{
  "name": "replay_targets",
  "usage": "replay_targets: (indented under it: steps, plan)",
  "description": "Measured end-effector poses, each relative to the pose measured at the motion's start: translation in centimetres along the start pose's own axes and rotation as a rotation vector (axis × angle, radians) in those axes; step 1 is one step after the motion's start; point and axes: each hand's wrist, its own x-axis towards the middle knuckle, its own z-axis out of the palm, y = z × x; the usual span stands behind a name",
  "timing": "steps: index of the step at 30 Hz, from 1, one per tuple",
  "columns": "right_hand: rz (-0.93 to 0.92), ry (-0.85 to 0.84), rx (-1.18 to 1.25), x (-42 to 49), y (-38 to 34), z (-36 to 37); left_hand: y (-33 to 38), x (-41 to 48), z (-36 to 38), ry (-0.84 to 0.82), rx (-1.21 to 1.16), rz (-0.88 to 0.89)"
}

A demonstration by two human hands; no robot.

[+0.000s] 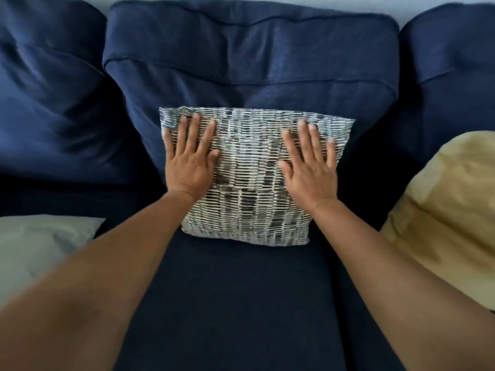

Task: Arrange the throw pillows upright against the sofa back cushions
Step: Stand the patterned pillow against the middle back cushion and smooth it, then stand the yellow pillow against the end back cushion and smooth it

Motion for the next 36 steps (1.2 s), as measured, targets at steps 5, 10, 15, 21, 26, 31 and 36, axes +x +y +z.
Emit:
replay_targets:
  steps: [5, 10, 15, 21, 26, 31, 36]
  plan:
    - [0.118, -0.097, 0.018, -1.3, 0.5, -2.0, -1.1, -0.6, -2.8, -0.104, 0.083, -0.092]
    - [0.122, -0.007, 0.234, -2.9, 0.1, -6.3, 3.9, -2.6, -7.2, -0.028, -0.156, -0.024]
    - [0.224, 0.177, 0.375, -7.0, 3.2, -10.4, 10.8, -5.0, -10.9, -0.01, -0.487, 0.002]
    - [0.421, 0.33, 0.469, -11.8, 11.3, -13.7, 20.5, -6.0, -15.0, -0.07, -0.725, 0.009]
    - [0.434, 0.48, 0.481, -14.8, 20.1, -16.0, 30.1, -5.4, -15.8, -0.192, -0.819, 0.012]
    - [0.589, 0.54, 0.566, -17.3, 31.0, -16.3, 40.4, -4.4, -13.6, -0.329, -0.98, -0.213]
    - [0.874, 0.324, 0.728, -18.3, 42.7, -16.9, 48.4, -2.7, -10.4, -0.252, -1.208, -0.657]
